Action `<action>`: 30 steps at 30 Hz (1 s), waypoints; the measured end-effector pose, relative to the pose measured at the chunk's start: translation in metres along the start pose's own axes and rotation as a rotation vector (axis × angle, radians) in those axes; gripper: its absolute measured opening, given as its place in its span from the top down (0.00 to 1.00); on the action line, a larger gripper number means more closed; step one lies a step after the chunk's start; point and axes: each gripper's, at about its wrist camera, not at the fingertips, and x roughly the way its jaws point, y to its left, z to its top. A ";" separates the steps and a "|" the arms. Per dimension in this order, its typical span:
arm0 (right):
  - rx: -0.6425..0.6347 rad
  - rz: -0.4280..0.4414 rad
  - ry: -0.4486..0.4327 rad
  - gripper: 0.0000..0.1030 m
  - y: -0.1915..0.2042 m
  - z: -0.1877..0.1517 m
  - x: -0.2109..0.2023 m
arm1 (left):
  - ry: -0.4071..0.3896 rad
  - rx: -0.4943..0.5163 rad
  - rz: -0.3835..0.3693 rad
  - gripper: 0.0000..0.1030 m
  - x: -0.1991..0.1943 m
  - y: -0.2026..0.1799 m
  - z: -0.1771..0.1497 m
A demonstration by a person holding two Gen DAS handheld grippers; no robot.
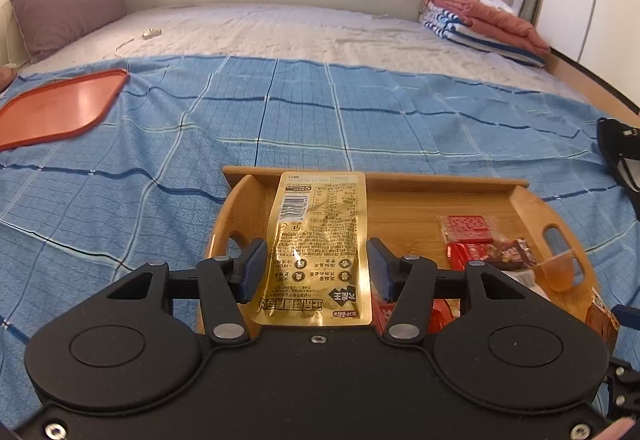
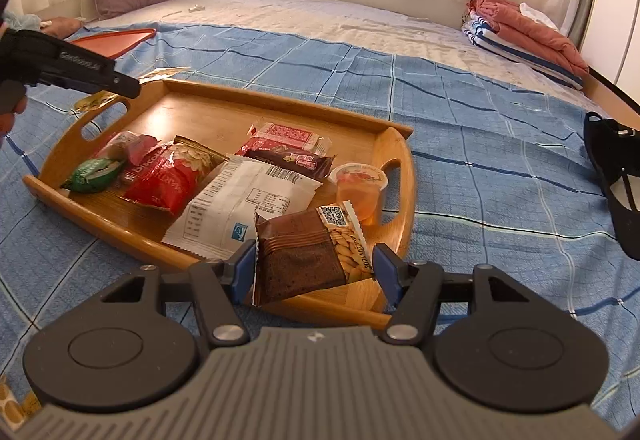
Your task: Organize snacks
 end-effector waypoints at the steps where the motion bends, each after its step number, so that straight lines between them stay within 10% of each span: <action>1: -0.004 0.003 0.001 0.38 -0.001 0.000 0.003 | 0.004 -0.003 0.006 0.50 0.005 0.000 0.001; 17: -0.020 0.066 -0.019 0.33 -0.012 0.003 0.023 | 0.030 0.016 0.066 0.47 0.048 -0.006 -0.006; 30: 0.058 0.075 -0.043 0.22 -0.021 0.002 0.010 | -0.014 0.078 0.053 0.22 0.014 -0.011 -0.008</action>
